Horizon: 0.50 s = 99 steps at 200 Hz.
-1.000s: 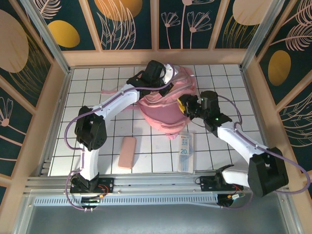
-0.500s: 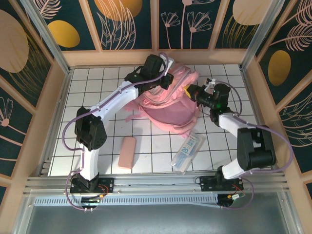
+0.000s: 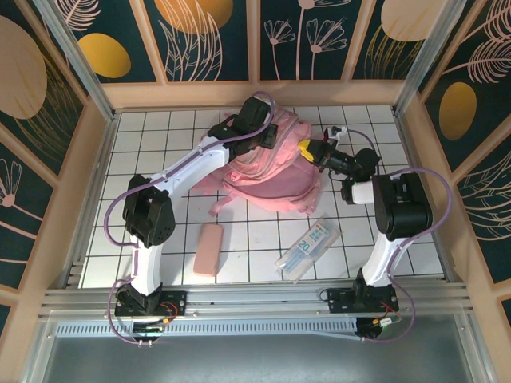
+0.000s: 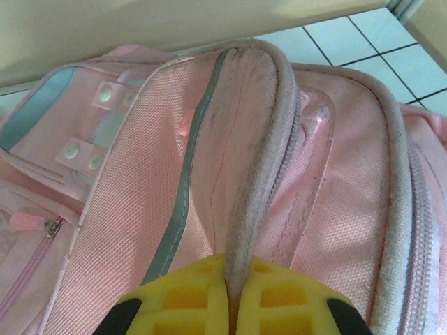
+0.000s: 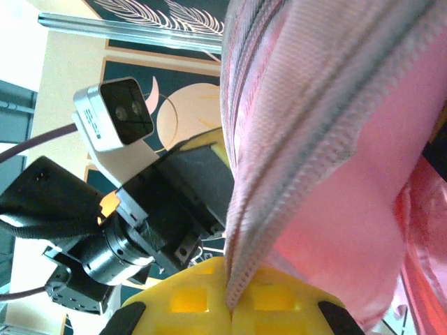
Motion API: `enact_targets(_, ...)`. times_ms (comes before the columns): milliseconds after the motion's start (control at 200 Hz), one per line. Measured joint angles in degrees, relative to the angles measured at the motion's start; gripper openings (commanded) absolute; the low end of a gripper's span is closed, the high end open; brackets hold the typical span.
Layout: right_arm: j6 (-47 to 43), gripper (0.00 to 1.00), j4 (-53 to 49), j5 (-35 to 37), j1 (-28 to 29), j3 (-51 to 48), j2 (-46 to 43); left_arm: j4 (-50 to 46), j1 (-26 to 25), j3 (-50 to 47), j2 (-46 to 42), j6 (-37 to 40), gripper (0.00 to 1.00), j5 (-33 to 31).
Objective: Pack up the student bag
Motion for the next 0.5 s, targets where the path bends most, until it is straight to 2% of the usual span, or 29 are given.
enact_targets(90, -0.2, 0.13, 0.9, -0.1, -0.7, -2.6, -0.7, -0.6, 0.3, 0.0, 0.0, -0.1, 0.0, -0.4)
enact_targets(175, -1.7, 0.23, 1.3, -0.1, -2.2, -5.7, -2.6, -0.5, 1.0, 0.0, 0.0, -0.7, 0.0, -0.5)
enact_targets(275, -7.5, 0.28, -4.7, 0.6, -4.0, -8.7, -6.9, -0.4, 1.9, -0.4, 0.0, -3.1, 0.0, -0.4)
enact_targets(375, -21.0, 0.3, -24.4, 3.7, -4.0, -8.4, -15.0, 0.1, 2.4, -2.4, -0.8, -6.8, 0.0, -0.4)
enact_targets(495, -39.2, 0.34, -50.1, 10.5, -1.0, -2.4, -23.5, 2.5, 2.6, -6.7, -2.7, -8.6, 0.0, 0.9)
